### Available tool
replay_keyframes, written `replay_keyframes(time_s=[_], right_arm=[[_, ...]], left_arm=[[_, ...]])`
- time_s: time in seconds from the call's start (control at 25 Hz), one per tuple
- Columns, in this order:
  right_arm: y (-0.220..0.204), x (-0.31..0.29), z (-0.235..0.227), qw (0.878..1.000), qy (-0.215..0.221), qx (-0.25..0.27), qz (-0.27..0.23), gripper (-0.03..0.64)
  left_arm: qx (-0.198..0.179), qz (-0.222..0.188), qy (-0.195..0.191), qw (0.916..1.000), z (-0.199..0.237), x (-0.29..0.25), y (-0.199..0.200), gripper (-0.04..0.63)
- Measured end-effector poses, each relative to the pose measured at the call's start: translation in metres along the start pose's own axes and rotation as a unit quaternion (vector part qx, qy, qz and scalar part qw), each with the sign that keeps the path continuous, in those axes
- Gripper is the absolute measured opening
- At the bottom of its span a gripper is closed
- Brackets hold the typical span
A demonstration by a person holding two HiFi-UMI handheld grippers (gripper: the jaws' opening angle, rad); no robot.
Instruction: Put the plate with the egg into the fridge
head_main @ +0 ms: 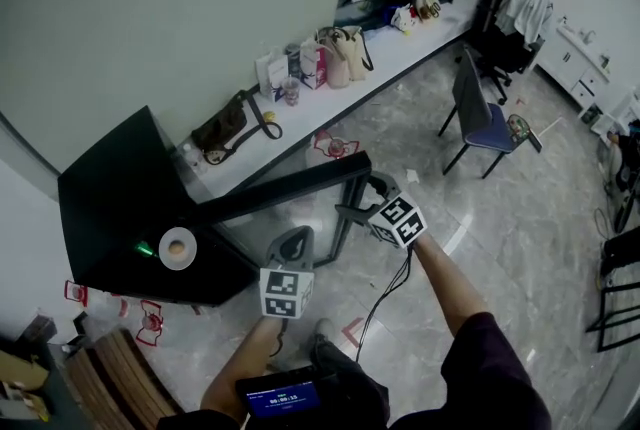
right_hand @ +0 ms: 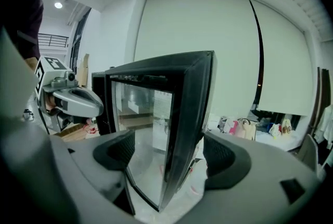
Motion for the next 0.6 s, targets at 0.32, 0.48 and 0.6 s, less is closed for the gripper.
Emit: replay_keyframes(time_s=[0.32, 0.48, 0.6], right_arm=[[-0.017, 0.083, 0.093, 0.998, -0.047, 0.024, 0.038, 0.417], [-0.016, 0.111, 0.148, 0.997, -0.051, 0.037, 0.052, 0.417], [-0.013, 0.129, 0.190, 0.996, -0.053, 0.043, 0.062, 0.417]], left_arm=[[-0.035, -0.015, -0.115, 0.9926, -0.085, 0.042, -0.009, 0.009], [-0.051, -0.027, -0.153, 0.9866, -0.116, 0.066, 0.003, 0.009], [-0.066, -0.010, -0.172, 0.9828, -0.131, 0.085, 0.000, 0.009]])
Point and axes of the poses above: the fingertips, and each gripper's own axes: x backward along the fingers, z to its left, y out of its top, the point moved 5 cm from there along x, backward along the fingers, and after that the axes turned 7 degrees about x, right-handed, at the moved point
